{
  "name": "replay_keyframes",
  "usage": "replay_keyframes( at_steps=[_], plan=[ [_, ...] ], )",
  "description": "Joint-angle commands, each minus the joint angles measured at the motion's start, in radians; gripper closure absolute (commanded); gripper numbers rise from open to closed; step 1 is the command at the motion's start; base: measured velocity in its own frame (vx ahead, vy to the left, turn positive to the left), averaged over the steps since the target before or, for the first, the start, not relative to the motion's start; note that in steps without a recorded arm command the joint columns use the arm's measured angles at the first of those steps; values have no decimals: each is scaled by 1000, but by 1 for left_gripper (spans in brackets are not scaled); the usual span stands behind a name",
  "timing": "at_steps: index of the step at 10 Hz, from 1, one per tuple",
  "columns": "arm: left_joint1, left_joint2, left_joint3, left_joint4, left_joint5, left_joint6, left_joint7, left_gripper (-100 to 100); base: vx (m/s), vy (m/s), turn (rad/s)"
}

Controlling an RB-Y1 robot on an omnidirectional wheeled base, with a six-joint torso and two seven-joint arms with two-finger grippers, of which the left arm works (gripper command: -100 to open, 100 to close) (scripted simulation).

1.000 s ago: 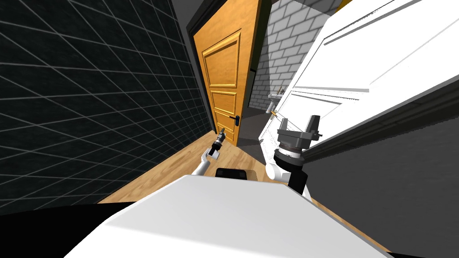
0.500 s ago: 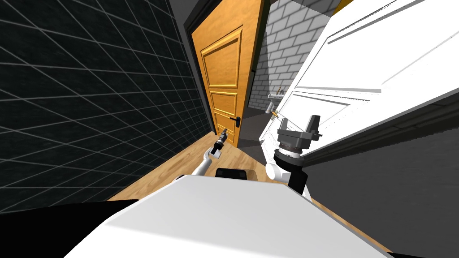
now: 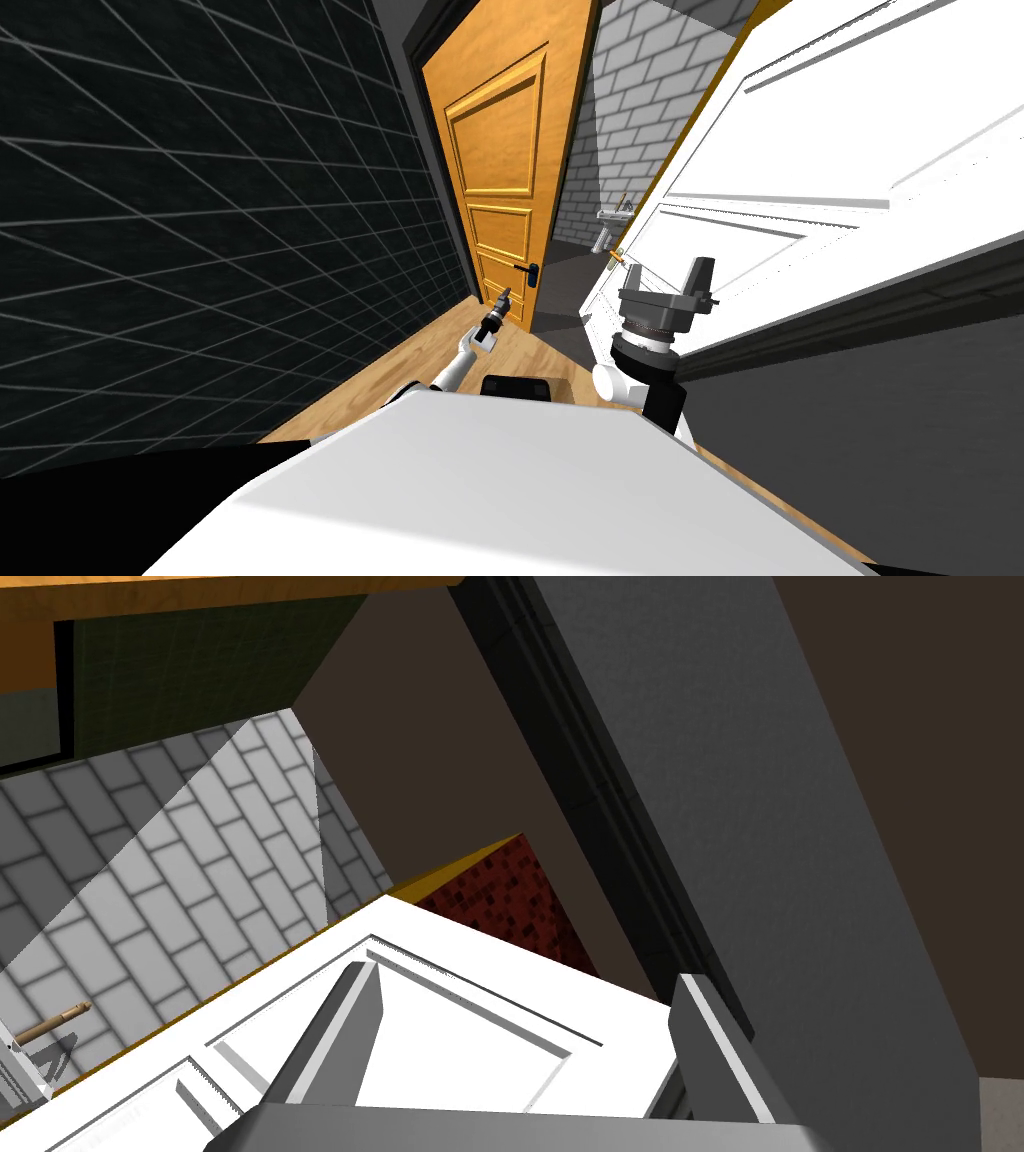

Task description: Push the door open

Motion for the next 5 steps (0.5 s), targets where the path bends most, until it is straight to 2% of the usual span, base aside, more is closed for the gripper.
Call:
replay_keyframes(
  at_steps=[1,4,5],
  plan=[
    [-24,-6,-5,36,-1,0,2,-100,98,70,-26],
    [-61,-17,-16,92,-4,1,7,-100,91,50,-26],
    [-83,-25,-22,125,-5,1,10,-100,110,66,-35]
  ],
)
